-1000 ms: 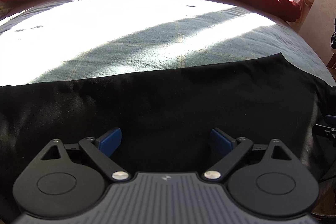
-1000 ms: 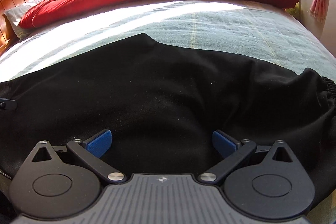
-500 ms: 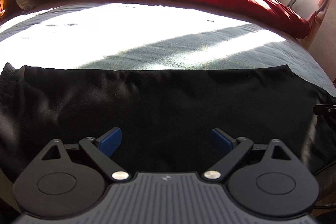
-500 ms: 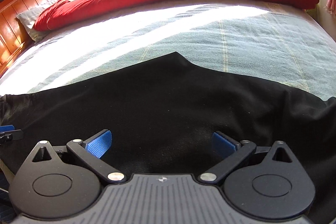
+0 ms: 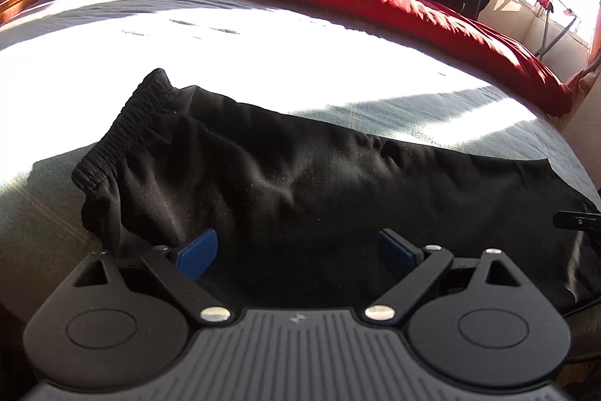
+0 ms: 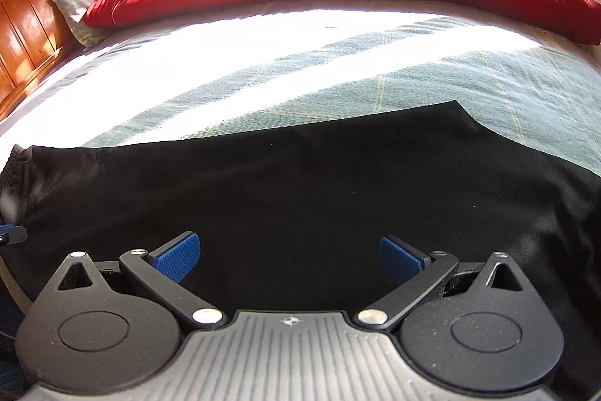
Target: Fold clothes
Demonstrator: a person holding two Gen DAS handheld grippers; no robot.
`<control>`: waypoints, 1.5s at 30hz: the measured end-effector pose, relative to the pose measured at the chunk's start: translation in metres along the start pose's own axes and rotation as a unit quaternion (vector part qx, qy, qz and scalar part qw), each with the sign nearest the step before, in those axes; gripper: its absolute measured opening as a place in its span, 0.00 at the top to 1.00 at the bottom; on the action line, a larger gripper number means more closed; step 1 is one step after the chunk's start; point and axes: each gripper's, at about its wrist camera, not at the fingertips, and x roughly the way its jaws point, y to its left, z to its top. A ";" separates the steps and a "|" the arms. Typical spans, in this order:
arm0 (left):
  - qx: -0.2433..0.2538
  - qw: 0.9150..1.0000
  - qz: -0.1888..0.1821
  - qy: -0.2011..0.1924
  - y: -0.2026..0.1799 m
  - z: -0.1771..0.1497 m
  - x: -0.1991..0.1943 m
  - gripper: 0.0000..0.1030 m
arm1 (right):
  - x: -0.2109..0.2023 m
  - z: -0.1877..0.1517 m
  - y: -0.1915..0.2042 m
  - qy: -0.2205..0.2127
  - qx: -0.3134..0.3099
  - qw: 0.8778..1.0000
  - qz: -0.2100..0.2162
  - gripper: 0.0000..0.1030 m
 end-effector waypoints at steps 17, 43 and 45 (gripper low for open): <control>0.036 0.993 -0.110 0.024 0.026 0.035 0.041 0.10 | 0.030 -0.015 0.069 0.042 0.003 0.998 -0.041 0.00; 0.053 0.997 -0.049 0.013 0.004 0.061 0.041 0.10 | -0.004 -0.013 0.023 -0.022 0.028 0.995 -0.096 0.00; 0.062 0.996 -0.064 0.011 -0.007 0.058 0.038 0.10 | -0.012 -0.008 0.005 -0.042 0.030 0.992 -0.116 0.00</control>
